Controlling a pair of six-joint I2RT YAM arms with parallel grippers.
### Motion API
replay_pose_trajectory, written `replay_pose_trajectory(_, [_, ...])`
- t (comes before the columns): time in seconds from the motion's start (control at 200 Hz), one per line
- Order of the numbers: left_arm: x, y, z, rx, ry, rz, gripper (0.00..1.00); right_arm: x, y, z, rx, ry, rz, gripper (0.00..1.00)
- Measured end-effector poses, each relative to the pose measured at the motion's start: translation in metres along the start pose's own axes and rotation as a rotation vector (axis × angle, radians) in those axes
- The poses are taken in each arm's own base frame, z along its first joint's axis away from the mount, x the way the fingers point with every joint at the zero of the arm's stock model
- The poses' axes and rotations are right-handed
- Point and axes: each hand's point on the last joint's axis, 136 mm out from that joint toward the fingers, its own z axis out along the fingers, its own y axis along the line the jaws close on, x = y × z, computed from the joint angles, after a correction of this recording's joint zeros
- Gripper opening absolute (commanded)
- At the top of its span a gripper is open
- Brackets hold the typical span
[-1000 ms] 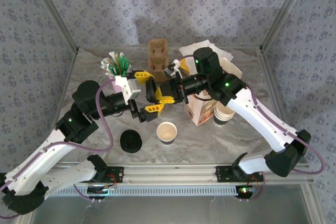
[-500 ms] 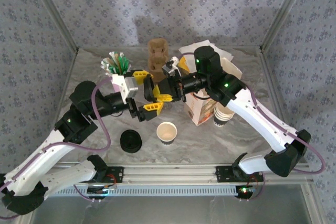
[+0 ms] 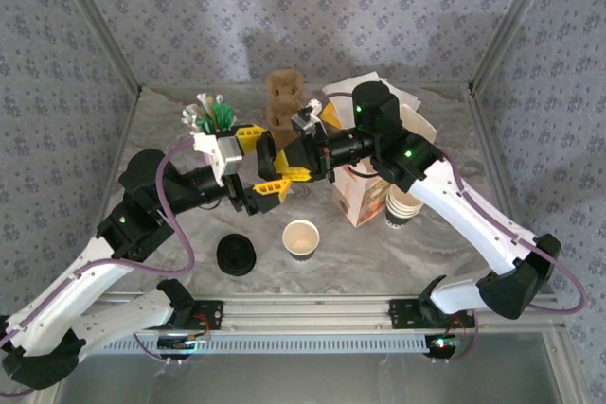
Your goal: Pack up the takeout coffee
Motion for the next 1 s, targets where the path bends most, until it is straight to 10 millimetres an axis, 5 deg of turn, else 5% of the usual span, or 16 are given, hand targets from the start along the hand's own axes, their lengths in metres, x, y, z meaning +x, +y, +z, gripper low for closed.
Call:
replay_pose_trajectory(0.165, [0.001,0.000,0.001,0.000,0.003,-0.002,0.78,0.000,-0.002,0.000,0.001,-0.001,0.003,0.15])
replay_pose_trajectory(0.34, [0.007,0.001,0.002,-0.002,0.030,-0.002,0.77,-0.009,-0.010,-0.007,0.020,-0.035,0.027,0.33])
replay_pose_trajectory(0.52, [0.015,-0.001,-0.003,0.000,0.100,0.012,0.77,-0.031,-0.021,-0.043,0.091,-0.160,0.086,0.36])
replay_pose_trajectory(0.66, [0.025,-0.002,-0.009,0.001,0.202,0.016,0.77,-0.041,0.004,-0.081,0.144,-0.289,0.018,0.38])
replay_pose_trajectory(0.865, [0.082,-0.011,-0.006,0.029,0.465,-0.006,0.78,-0.026,0.057,-0.117,0.238,-0.440,-0.219,0.38])
replay_pose_trajectory(0.999, [0.140,-0.022,-0.003,0.060,0.693,0.019,0.78,-0.026,0.050,-0.147,0.392,-0.569,-0.270,0.38])
